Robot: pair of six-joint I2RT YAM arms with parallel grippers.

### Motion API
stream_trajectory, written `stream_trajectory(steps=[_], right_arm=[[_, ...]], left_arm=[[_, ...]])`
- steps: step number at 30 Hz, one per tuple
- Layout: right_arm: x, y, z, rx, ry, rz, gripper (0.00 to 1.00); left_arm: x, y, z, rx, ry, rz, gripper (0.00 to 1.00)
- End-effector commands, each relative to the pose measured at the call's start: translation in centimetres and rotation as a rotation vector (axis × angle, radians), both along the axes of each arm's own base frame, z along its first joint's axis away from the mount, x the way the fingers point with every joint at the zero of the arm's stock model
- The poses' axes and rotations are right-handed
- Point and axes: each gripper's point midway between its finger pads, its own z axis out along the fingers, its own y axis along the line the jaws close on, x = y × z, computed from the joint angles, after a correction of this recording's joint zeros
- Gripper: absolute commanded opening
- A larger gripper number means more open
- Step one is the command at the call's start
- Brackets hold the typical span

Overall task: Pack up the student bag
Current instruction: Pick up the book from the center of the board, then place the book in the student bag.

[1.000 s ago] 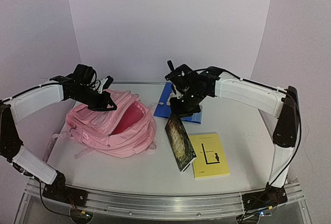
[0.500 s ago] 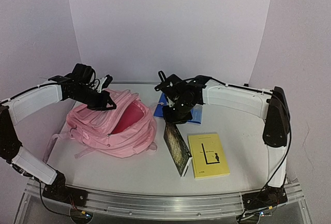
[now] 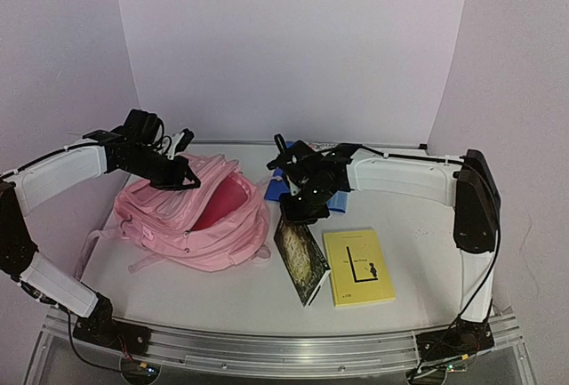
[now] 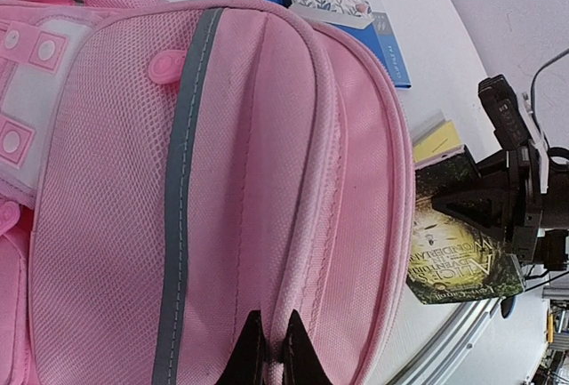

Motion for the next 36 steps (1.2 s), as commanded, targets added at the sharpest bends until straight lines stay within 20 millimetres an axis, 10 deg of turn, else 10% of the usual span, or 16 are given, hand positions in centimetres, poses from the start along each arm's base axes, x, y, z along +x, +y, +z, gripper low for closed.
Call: stream_trajectory(steps=[1,19,36], right_arm=[[0.3,-0.6,4.1,0.06,-0.076,-0.03,0.0],[-1.8,-2.8,19.9,0.712,-0.025,0.12,0.0],[-0.3,0.5,16.7,1.034,0.146,-0.091,0.0]], left_arm=[[-0.5,-2.0,6.3,-0.151,-0.201,-0.124,0.0],[-4.8,-4.7,8.5,-0.32,-0.197,-0.391,0.0],[-7.1,-7.0,8.1,-0.345,-0.143,-0.504,0.0]])
